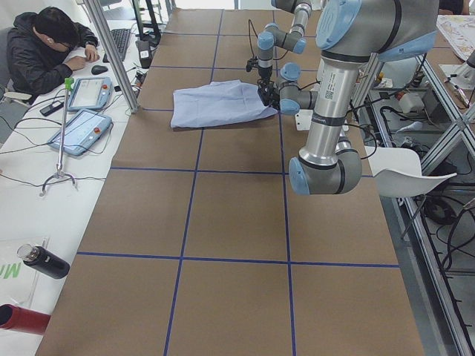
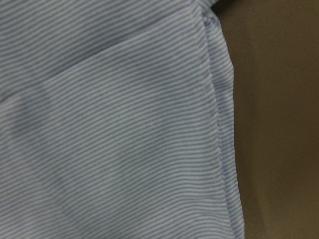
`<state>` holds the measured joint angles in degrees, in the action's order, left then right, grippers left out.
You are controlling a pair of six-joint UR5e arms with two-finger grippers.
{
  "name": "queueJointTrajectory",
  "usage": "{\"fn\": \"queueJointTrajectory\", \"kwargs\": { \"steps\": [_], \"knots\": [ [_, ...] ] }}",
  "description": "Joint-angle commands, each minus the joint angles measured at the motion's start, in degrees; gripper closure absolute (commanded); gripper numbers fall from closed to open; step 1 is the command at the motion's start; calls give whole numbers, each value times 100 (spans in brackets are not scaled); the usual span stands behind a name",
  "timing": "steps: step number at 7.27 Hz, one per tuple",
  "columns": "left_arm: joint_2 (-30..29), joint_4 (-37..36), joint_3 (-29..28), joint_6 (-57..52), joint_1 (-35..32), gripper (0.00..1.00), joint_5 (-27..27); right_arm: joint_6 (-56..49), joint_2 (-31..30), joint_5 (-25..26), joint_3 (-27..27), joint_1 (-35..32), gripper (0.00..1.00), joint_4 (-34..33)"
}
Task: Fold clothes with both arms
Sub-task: 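Grip the near edge of the shirt with both grippers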
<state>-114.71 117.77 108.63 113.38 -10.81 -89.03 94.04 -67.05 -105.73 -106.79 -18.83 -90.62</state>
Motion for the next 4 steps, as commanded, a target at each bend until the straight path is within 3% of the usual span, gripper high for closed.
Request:
{"fn": "queueJointTrajectory", "kwargs": {
  "steps": [1,4],
  "knots": [
    [-7,0,0,0,0,100,0,0,-28,0,0,20,0,0],
    [-7,0,0,0,-9,100,0,-9,-28,26,27,81,1,18]
  ]
}}
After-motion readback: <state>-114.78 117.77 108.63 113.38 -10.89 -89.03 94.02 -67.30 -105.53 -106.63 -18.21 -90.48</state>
